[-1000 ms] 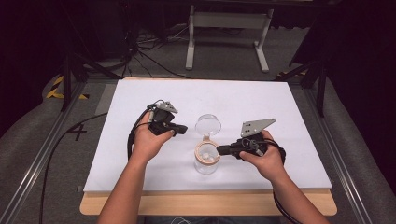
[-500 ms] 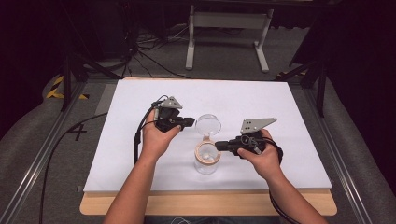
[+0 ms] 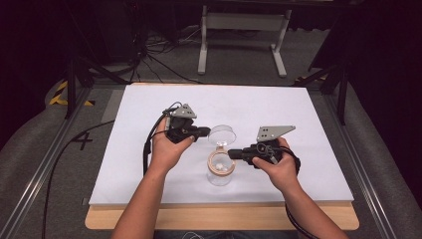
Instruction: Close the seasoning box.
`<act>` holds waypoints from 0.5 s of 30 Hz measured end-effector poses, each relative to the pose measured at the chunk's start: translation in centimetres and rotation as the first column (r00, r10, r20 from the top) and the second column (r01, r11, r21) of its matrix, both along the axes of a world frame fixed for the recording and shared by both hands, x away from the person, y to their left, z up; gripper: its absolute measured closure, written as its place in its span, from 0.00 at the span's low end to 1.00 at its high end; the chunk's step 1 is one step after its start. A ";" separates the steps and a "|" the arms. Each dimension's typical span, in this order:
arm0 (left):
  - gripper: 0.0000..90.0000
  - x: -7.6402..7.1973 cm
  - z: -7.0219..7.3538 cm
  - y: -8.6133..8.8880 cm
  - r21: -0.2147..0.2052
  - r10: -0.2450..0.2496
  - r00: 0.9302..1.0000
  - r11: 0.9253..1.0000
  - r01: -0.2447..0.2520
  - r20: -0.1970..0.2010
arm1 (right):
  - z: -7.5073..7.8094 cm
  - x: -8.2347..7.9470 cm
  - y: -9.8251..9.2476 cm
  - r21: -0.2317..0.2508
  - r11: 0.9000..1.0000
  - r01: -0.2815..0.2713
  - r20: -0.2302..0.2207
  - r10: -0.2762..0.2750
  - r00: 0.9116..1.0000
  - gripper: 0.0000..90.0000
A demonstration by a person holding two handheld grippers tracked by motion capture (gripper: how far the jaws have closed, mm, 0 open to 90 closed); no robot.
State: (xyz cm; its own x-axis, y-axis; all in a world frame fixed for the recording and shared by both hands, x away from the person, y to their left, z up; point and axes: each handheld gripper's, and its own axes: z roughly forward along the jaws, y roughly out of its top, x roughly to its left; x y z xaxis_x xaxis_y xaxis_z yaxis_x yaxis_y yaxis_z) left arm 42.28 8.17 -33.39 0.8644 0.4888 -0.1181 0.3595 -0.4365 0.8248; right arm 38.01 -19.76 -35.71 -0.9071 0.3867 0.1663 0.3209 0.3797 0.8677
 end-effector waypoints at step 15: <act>1.00 -1.4 1.3 -0.2 0.098 -0.051 0.999 0.994 0.051 0.001 | 0.1 -0.2 -0.1 -0.012 1.000 -0.015 -0.004 0.015 1.000 1.00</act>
State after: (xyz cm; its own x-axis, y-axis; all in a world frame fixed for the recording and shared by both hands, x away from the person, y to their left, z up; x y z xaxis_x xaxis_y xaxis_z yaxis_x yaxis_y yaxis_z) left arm 40.87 7.94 -32.07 0.8888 0.4530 -0.0686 0.3316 -0.5327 0.7786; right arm 37.83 -19.88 -35.66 -0.9121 0.3750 0.1656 0.3188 0.3948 0.8617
